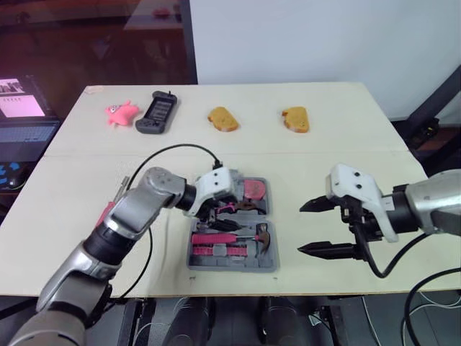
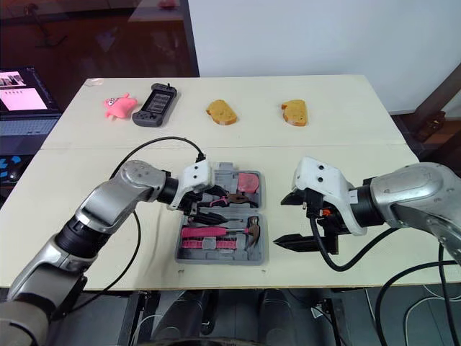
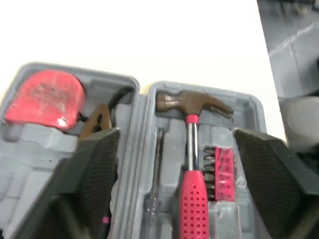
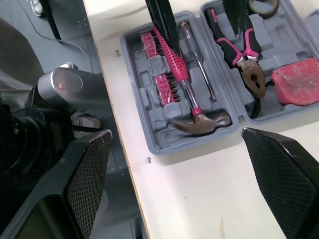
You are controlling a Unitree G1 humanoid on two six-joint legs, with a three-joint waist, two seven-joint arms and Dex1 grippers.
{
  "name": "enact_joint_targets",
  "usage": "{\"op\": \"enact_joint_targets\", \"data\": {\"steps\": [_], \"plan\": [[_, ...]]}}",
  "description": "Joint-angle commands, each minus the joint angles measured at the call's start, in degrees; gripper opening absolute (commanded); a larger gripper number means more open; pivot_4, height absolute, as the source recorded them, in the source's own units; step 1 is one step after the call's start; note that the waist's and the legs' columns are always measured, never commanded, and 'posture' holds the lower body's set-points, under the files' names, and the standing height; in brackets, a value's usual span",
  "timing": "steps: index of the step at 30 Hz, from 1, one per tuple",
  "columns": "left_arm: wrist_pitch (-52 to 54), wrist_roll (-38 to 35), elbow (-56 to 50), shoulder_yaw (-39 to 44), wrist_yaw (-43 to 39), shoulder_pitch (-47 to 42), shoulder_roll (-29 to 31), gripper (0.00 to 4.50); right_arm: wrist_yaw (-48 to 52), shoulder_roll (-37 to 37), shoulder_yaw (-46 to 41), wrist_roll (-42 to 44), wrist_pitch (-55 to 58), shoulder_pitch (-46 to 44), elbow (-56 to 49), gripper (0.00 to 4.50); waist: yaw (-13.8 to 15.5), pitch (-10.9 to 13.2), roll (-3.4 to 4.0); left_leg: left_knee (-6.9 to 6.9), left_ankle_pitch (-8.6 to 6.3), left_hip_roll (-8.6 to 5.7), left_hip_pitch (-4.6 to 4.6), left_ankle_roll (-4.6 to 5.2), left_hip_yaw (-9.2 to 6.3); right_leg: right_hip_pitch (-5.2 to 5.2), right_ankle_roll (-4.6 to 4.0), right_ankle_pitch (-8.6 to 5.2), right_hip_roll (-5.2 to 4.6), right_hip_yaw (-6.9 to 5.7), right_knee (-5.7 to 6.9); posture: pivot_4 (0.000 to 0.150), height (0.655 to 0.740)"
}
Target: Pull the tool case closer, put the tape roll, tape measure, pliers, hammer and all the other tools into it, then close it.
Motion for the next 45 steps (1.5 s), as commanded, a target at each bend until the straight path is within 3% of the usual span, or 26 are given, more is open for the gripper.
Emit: {"op": "enact_joint_targets", "data": {"steps": [1, 5, 14, 28, 45], "plan": [[-6.8, -2.7, 1.0, 3.8, -0.9, 3.7, -0.7, 1.96, 0.7, -1.1, 0.0, -0.9, -1.4, -1.3, -0.2, 4.5, 0.0, 0.0, 0.0, 0.0, 0.0, 0.0, 0.0, 0.0, 0.0, 0.0, 0.0, 0.0, 0.0, 0.0, -0.01, 0.15, 0.74], [-4.9, -6.7, 2.9, 3.5, -6.3, 6.0, -0.3, 0.08, 0.9, -0.9, 0.5, -1.1, -1.6, -1.7, -0.3, 4.5, 0.0, 0.0, 0.0, 0.0, -0.01, 0.0, 0.0, 0.01, 0.02, 0.0, 0.0, 0.0, 0.01, 0.01, -0.01, 0.15, 0.74], [-17.8, 1.7, 10.5, 0.6, -4.0, 8.4, -1.2, 0.08, 0.7, -0.9, 0.7, -0.3, -0.9, -2.7, -0.5, 4.5, 0.0, 0.0, 0.01, -0.03, -0.02, 0.0, 0.0, 0.03, 0.03, -0.03, 0.0, 0.0, 0.01, 0.02, -0.02, 0.15, 0.74], [-27.0, 10.3, 20.7, -3.3, 0.5, 11.3, -4.9, 0.08, 0.6, -0.6, 2.1, -0.8, -0.4, -4.7, 0.0, 4.5, 0.1, 0.0, 0.03, -0.01, -0.02, 0.0, 0.0, 0.03, 0.04, -0.01, 0.0, 0.0, 0.0, 0.02, -0.02, 0.15, 0.74], [-27.7, 17.1, 21.8, -8.3, 2.5, 16.8, -4.1, 0.08, 1.0, -0.7, 2.5, -0.8, 0.1, -5.6, 0.3, 4.5, 0.1, -0.9, 0.44, -0.01, -0.09, 0.0, 0.15, 0.12, 0.06, 0.17, 0.02, -0.01, -0.01, 0.02, -0.07, 0.15, 0.74]]}}
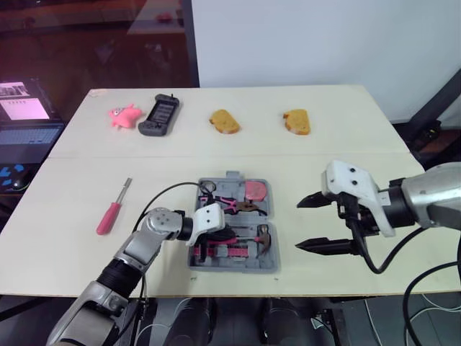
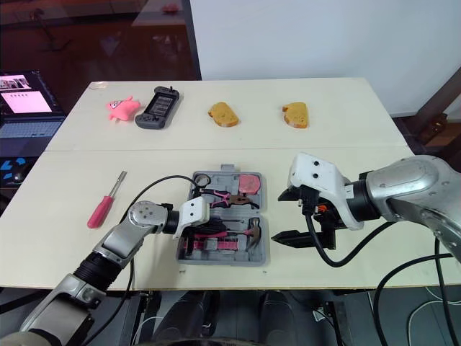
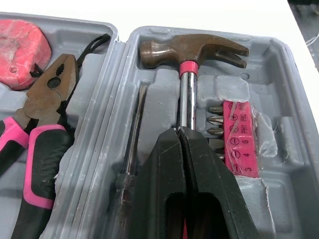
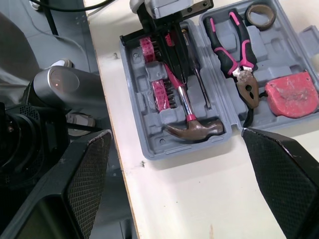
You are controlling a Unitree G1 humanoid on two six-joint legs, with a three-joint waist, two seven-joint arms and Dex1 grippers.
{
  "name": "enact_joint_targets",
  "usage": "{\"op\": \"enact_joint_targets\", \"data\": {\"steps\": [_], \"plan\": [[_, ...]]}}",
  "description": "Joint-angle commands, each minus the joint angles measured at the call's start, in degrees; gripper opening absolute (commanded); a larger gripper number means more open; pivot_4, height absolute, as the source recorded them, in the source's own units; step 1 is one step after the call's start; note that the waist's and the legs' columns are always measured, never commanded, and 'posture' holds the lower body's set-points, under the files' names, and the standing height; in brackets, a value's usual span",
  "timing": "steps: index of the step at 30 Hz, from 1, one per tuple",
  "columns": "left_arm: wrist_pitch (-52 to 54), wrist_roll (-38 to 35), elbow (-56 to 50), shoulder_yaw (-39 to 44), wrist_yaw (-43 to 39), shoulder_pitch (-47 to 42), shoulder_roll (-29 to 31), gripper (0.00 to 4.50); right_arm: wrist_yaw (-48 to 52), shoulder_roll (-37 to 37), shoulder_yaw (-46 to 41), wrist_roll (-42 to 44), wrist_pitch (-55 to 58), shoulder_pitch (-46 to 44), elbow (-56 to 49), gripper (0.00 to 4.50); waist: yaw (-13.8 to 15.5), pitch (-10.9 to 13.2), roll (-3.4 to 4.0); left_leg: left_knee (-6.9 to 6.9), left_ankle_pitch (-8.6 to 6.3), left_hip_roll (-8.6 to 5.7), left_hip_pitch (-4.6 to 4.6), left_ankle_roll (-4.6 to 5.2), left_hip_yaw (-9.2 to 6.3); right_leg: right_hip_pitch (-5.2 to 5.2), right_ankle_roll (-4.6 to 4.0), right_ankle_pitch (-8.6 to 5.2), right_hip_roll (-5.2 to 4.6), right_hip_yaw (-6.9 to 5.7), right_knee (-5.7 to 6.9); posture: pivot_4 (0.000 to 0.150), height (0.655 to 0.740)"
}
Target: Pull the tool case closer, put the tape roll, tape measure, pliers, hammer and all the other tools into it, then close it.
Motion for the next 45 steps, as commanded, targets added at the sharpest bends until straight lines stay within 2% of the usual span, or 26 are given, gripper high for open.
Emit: {"op": "enact_joint_targets", "data": {"steps": [1, 4, 7, 12, 16, 19, 23, 25, 26, 31, 34, 40, 45], "plan": [[1.1, 6.2, 3.6, -5.8, -0.8, 3.4, 2.0, 0.08, 0.5, -0.8, -0.5, 0.1, -0.2, -1.2, 0.0, 4.5, 0.0, -0.3, 0.04, -0.02, 0.0, 0.0, 0.02, 0.0, 0.0, 0.01, 0.0, 0.0, 0.0, 0.0, 0.0, 0.15, 0.74], [-0.1, 8.0, 3.4, -6.9, -0.7, 3.7, 2.7, 0.08, 0.5, -0.6, -0.2, -0.1, -0.3, -1.3, 0.1, 4.5, 0.0, -0.7, 0.02, -0.11, 0.0, 0.01, 0.07, 0.0, 0.0, 0.02, 0.01, -0.02, 0.0, 0.0, -0.02, 0.15, 0.74], [1.7, 5.3, 2.4, -4.7, -0.7, 3.8, 1.8, 0.08, 0.5, -0.4, 0.0, -0.2, -0.4, -1.2, 0.2, 4.5, -0.1, -1.0, 0.08, -0.21, -0.01, 0.01, 0.1, 0.0, 0.01, 0.02, 0.04, -0.04, -0.01, 0.0, -0.05, 0.15, 0.74], [6.2, -3.1, -1.6, 3.3, -0.5, 3.3, 1.1, 0.08, 0.8, 0.6, 0.1, -1.1, -2.6, -0.5, 0.8, 4.5, -0.2, -1.0, 0.04, -0.26, -0.01, 0.02, 0.08, 0.0, 0.0, -0.05, 0.05, -0.06, 0.0, 0.01, -0.04, 0.15, 0.74], [9.2, -11.7, -9.3, 12.1, -3.3, 4.2, 5.9, 0.08, 2.3, 3.2, -0.4, -3.3, -8.6, 3.1, 2.1, 4.5, -0.4, -0.9, -0.05, -0.29, -0.01, 0.06, 0.02, 0.0, 0.0, -0.16, 0.05, -0.06, 0.04, 0.01, -0.01, 0.15, 0.74], [10.5, -15.4, -12.4, 17.5, -3.8, 5.7, 9.6, 0.89, 5.3, 5.3, -2.3, -4.2, -13.8, 6.8, 4.7, 4.5, -0.1, -0.8, -0.02, -0.27, -0.01, 0.05, -0.01, 0.0, 0.0, -0.19, 0.05, -0.06, 0.02, 0.02, 0.0, 0.15, 0.74], [12.2, -20.1, -15.5, 28.5, -3.3, 10.3, 16.0, 2.94, 5.8, 8.5, -2.7, -9.2, -21.4, 10.7, 9.8, 4.5, -0.2, -0.8, -0.06, -0.23, -0.01, 0.01, -0.01, 0.0, 0.01, -0.14, 0.05, -0.05, -0.01, 0.04, -0.05, 0.15, 0.74], [11.8, -21.6, -14.9, 34.8, -2.9, 14.5, 18.7, 4.06, 5.9, 10.0, -3.3, -11.4, -24.5, 13.2, 13.1, 4.5, -0.3, -0.8, -0.07, -0.29, -0.01, 0.02, 0.01, 0.0, 0.03, -0.19, 0.04, -0.06, 0.0, 0.06, -0.04, 0.15, 0.74], [11.7, -22.7, -13.8, 39.0, -2.6, 17.2, 19.7, 4.49, 6.4, 10.6, -4.5, -12.1, -25.8, 15.3, 15.9, 4.5, -0.4, -0.8, -0.07, -0.32, -0.01, 0.05, 0.01, -0.01, 0.03, -0.21, 0.04, -0.06, 0.02, 0.07, -0.05, 0.15, 0.74], [8.1, -25.1, -8.4, 57.0, -1.4, 31.8, 20.7, 4.49, 7.6, 12.6, -11.7, -16.4, -33.1, 24.9, 28.6, 4.5, -0.2, -0.8, -0.05, -0.39, -0.03, 0.03, 0.01, 0.0, 0.08, -0.21, -0.02, -0.09, -0.01, 0.1, -0.07, 0.15, 0.74], [4.7, -25.3, -4.8, 64.1, -1.0, 38.7, 19.7, 4.49, 9.6, 13.2, -14.6, -17.2, -35.4, 28.8, 34.2, 4.5, -0.1, -0.8, -0.09, -0.32, -0.03, 0.05, 0.03, 0.0, 0.11, -0.18, -0.19, -0.18, -0.02, 0.13, -0.09, 0.15, 0.74], [2.3, -26.9, 0.0, 70.2, -0.9, 44.2, 18.7, 4.49, 11.7, 13.9, -16.1, -19.5, -38.9, 30.6, 40.9, 4.5, 0.0, -0.8, -0.1, -0.29, -0.1, 0.09, 0.05, -0.11, 0.09, -0.05, -0.28, -0.23, -0.07, 0.14, -0.18, 0.15, 0.74], [2.7, -28.3, -0.1, 71.6, -0.6, 44.9, 18.8, 4.49, 11.8, 14.1, -16.2, -19.1, -38.1, 29.7, 40.8, 4.5, -0.1, -0.7, -0.07, -0.36, -0.13, 0.14, 0.03, -0.18, 0.11, -0.12, -0.35, -0.27, -0.08, 0.14, -0.19, 0.15, 0.74]]}}
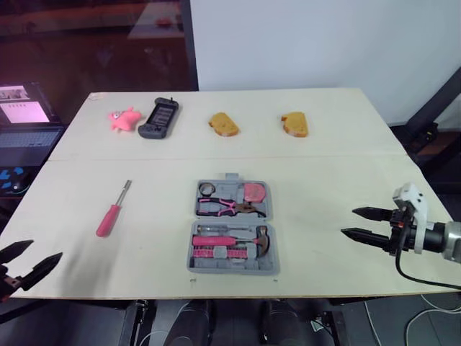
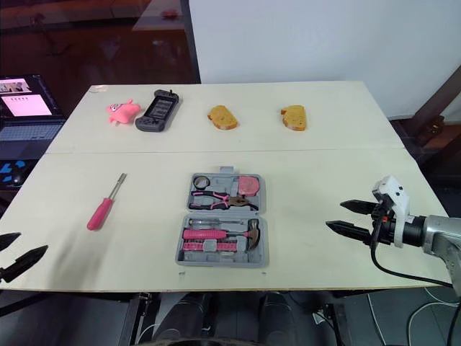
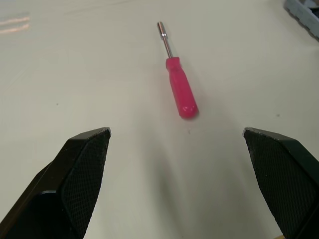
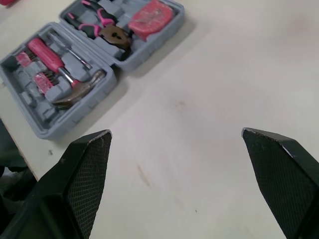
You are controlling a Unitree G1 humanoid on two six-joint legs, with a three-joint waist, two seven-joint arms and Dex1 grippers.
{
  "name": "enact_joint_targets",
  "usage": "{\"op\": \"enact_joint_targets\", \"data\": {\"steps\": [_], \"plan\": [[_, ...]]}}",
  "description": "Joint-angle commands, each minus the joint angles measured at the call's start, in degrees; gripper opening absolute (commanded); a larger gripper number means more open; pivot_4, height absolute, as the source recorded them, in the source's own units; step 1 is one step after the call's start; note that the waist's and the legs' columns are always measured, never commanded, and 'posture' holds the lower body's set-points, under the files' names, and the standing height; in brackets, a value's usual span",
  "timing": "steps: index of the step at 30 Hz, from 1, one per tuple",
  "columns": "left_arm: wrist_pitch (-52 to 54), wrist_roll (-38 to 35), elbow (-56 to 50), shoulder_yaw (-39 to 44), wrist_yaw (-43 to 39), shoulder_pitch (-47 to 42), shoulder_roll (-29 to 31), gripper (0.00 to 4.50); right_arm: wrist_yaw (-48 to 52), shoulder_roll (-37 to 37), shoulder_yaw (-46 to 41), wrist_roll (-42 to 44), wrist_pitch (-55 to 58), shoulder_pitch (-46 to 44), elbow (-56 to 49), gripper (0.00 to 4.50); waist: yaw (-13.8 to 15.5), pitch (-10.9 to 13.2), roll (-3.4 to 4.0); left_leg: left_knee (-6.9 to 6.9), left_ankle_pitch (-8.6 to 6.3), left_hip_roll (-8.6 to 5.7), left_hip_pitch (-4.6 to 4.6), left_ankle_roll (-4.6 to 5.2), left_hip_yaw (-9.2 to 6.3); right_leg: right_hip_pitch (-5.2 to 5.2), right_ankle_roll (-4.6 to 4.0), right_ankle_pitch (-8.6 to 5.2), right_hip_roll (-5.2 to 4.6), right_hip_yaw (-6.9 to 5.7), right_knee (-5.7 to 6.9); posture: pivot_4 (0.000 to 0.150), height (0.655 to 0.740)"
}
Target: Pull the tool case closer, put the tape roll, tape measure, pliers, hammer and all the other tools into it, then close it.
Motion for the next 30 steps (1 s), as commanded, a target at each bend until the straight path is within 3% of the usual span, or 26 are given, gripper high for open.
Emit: {"op": "enact_joint_targets", "data": {"steps": [1, 9, 12, 16, 24, 30], "plan": [[-0.3, -1.9, -0.7, 3.0, 0.5, 0.1, 0.6, 4.49, 0.2, 0.2, -2.0, 0.8, 0.3, -1.3, -2.1, 4.5, 0.0, 0.0, 0.0, 0.0, 0.01, 0.03, -0.01, 0.02, 0.0, -0.01, 0.0, 0.0, 0.01, 0.0, 0.0, 0.15, 0.74], [2.9, -3.9, -5.6, 3.7, 3.6, 0.0, 0.4, 4.49, -0.3, -0.4, 1.3, 2.5, 5.6, -6.3, -10.3, 4.5, -0.1, 0.0, 0.01, -0.01, -0.01, 0.11, -0.02, -0.02, 0.04, -0.03, -0.01, 0.0, 0.04, 0.01, -0.02, 0.15, 0.74], [9.1, -7.2, -13.4, 4.0, 8.1, 1.9, -2.4, 4.49, 2.2, -3.1, 8.4, 5.6, 13.8, -15.0, -18.4, 4.5, -0.5, 0.1, 0.13, 0.0, -0.01, 0.16, -0.03, -0.02, 0.06, -0.06, -0.04, 0.02, 0.05, 0.04, -0.02, 0.15, 0.74], [12.4, -8.7, -24.8, 4.3, 14.8, 7.2, -9.2, 4.49, 3.8, -1.3, 15.9, 8.8, 21.2, -30.8, -21.4, 4.5, -1.5, 0.3, 0.14, -0.08, -0.04, 0.23, -0.06, -0.03, 0.12, -0.09, -0.04, 0.02, 0.06, 0.06, -0.16, 0.15, 0.74], [18.6, -10.0, -40.6, 3.6, 27.6, 12.2, -16.7, 4.49, 9.5, 3.5, 26.6, 5.0, 20.4, -49.6, -18.6, 4.5, -0.4, 0.4, -0.21, -0.05, -0.17, 0.33, -0.16, 0.1, 0.15, -0.06, -0.07, 0.08, 0.18, -0.05, -0.58, 0.15, 0.74], [26.6, -11.5, -46.8, 3.9, 36.3, 10.5, -14.2, 4.49, 13.4, 5.8, 31.7, 2.7, 21.5, -57.0, -15.5, 4.5, 0.1, 0.5, -0.21, 0.0, -0.22, 0.35, -0.16, 0.0, 0.15, -0.07, -0.13, 0.11, 0.25, -0.06, -0.54, 0.15, 0.74]]}}
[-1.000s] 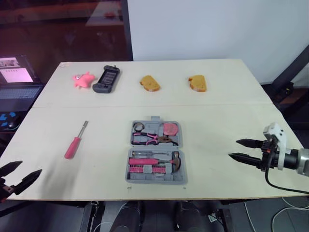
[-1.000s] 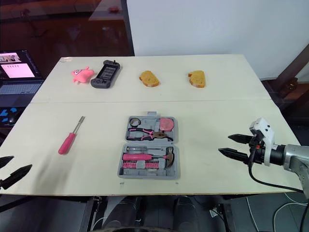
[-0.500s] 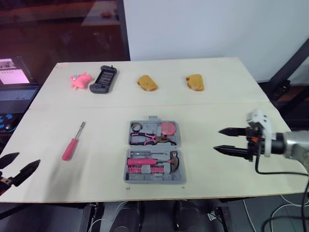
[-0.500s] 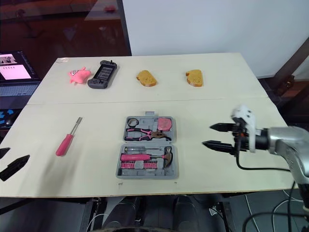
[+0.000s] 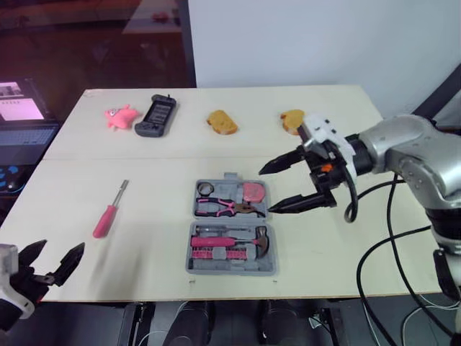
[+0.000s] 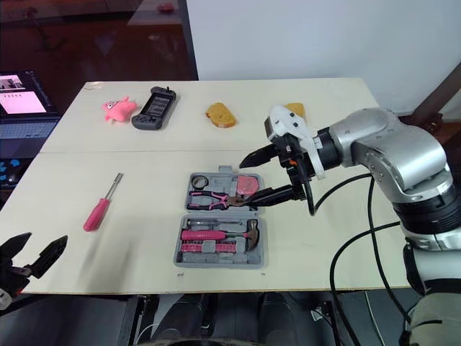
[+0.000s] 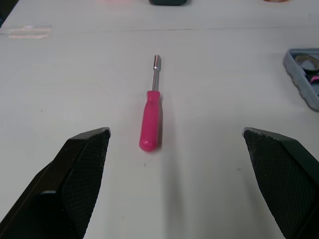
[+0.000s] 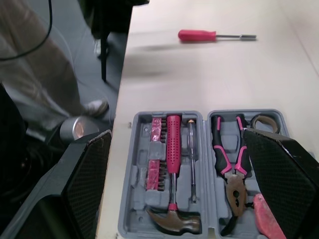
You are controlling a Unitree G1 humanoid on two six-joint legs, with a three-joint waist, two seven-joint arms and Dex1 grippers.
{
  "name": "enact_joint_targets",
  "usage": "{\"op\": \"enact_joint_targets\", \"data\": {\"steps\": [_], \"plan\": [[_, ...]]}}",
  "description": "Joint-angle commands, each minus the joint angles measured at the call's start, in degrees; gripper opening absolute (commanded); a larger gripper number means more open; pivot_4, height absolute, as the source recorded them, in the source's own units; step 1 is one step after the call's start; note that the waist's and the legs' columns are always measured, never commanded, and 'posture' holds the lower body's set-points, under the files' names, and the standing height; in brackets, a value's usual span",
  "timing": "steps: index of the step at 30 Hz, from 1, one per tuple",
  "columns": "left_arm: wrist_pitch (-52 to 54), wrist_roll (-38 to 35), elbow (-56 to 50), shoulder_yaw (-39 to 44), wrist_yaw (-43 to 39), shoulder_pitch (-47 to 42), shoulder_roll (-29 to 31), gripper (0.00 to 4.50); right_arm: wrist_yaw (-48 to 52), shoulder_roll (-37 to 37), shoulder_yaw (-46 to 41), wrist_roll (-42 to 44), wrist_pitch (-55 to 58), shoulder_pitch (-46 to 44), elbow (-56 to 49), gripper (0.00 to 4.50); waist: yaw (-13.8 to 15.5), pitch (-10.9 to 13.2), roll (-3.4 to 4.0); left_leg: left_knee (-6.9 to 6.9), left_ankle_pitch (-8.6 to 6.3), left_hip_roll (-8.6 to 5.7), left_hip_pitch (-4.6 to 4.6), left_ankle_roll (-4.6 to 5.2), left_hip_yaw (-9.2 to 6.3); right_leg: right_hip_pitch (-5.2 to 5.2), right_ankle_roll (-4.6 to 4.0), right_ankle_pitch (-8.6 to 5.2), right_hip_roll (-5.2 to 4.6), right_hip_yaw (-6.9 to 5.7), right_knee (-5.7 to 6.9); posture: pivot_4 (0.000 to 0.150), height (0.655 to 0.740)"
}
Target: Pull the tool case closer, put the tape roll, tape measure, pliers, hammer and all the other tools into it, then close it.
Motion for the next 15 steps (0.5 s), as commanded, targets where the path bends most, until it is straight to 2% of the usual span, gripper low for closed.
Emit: {"op": "enact_joint_targets", "data": {"steps": [1, 3, 8, 11, 15], "plan": [[4.7, -1.3, -2.2, 1.8, 4.2, -2.2, 4.0, 4.49, 2.0, 0.8, -0.2, -0.6, -0.5, -2.5, 0.2, 4.5, 0.1, 0.0, 0.0, 0.0, 0.01, 0.02, 0.0, 0.01, -0.03, -0.02, -0.01, 0.01, 0.13, -0.02, 0.01, 0.15, 0.74], [7.6, -0.4, -0.6, 1.2, 5.3, -4.5, 7.7, 4.49, 2.3, 1.0, -0.6, -0.3, -0.4, -2.3, -0.6, 4.5, 0.0, 0.0, 0.0, 0.01, 0.03, 0.07, 0.01, 0.03, -0.04, -0.02, -0.04, 0.03, 0.23, -0.02, 0.0, 0.15, 0.74], [15.6, 1.2, 9.8, -3.8, 7.0, -16.9, 18.4, 4.49, 2.0, 0.1, -2.0, 0.8, 1.1, -0.9, -3.6, 4.5, 0.0, 0.0, 0.08, 0.01, 0.07, 0.2, 0.03, 0.04, -0.02, -0.06, -0.15, 0.11, 0.43, 0.01, 0.08, 0.15, 0.74], [17.7, 4.8, 19.7, -11.4, 6.2, -26.1, 24.0, 4.49, 1.7, -1.2, -3.5, 2.7, 3.6, 0.9, -6.7, 4.5, 0.0, 0.1, 0.09, 0.0, 0.09, 0.28, 0.06, 0.0, -0.01, -0.07, -0.2, 0.17, 0.54, 0.03, 0.11, 0.15, 0.74], [18.0, 7.8, 33.1, -21.7, 0.0, -38.6, 29.3, 4.49, -1.3, -1.9, -6.5, 5.2, 6.7, 2.9, -10.0, 4.5, -0.3, 0.1, 0.06, -0.01, 0.13, 0.34, 0.06, -0.06, 0.0, -0.12, -0.05, 0.3, 0.63, 0.04, 0.18, 0.15, 0.74]]}}
